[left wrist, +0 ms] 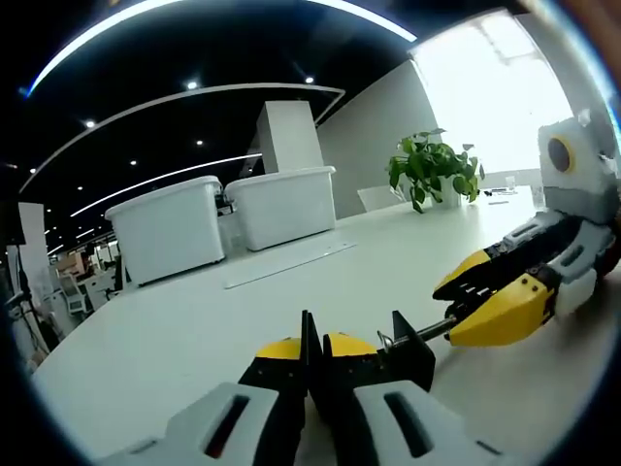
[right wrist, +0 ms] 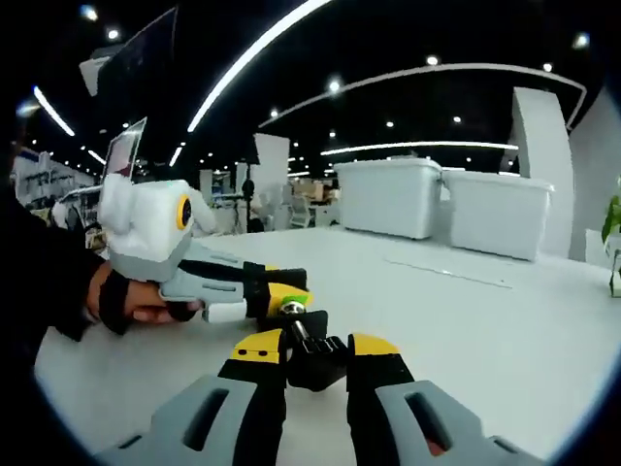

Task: Clamp the fixed fixture on the desktop, loosen the retaining clip, secure it to the edge of the desk, and tighten the retaining clip.

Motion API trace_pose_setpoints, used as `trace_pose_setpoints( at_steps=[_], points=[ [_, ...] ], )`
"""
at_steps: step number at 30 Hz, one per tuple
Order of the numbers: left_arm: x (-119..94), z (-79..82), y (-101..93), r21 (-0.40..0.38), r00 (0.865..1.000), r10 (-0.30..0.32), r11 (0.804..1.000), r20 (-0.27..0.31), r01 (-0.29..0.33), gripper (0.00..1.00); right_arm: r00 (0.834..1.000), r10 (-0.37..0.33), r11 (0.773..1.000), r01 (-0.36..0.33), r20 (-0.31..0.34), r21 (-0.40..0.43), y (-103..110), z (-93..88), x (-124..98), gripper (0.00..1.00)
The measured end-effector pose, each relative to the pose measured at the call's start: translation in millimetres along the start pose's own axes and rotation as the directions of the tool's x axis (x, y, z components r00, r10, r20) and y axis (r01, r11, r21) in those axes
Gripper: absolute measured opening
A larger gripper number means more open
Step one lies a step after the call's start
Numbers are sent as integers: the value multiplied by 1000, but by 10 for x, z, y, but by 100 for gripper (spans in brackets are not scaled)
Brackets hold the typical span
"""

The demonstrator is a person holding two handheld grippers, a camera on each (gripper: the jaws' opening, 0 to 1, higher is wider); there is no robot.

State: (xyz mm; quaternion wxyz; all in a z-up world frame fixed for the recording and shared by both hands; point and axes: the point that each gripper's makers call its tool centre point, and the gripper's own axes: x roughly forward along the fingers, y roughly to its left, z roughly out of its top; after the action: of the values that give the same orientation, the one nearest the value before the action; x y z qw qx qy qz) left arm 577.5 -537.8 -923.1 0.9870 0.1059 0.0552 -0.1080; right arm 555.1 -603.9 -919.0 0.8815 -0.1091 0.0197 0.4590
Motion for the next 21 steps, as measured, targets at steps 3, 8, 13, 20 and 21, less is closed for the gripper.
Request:
trace_pose_setpoints(
  at_steps=[3,8,13,20,21],
  points=[
    [3,-2,4,0,1000,2,1000,-1,-2,6,1000,-3,995,4,11,-102,34,10,-10,21],
    [6,-4,6,-1,1000,3,1000,-3,-3,6,999,-39,961,45,26,-272,62,60,-73,21],
    [8,-5,9,-2,1000,4,1000,-3,-4,6,996,-72,882,85,44,-464,141,87,-109,21],
    [8,-7,13,-6,1000,6,1000,-4,-6,6,997,-69,872,74,27,-485,178,117,-143,23],
    [7,-8,15,-5,1000,8,1000,-4,-8,6,998,-59,900,59,13,-432,187,122,-160,23]
  ],
)
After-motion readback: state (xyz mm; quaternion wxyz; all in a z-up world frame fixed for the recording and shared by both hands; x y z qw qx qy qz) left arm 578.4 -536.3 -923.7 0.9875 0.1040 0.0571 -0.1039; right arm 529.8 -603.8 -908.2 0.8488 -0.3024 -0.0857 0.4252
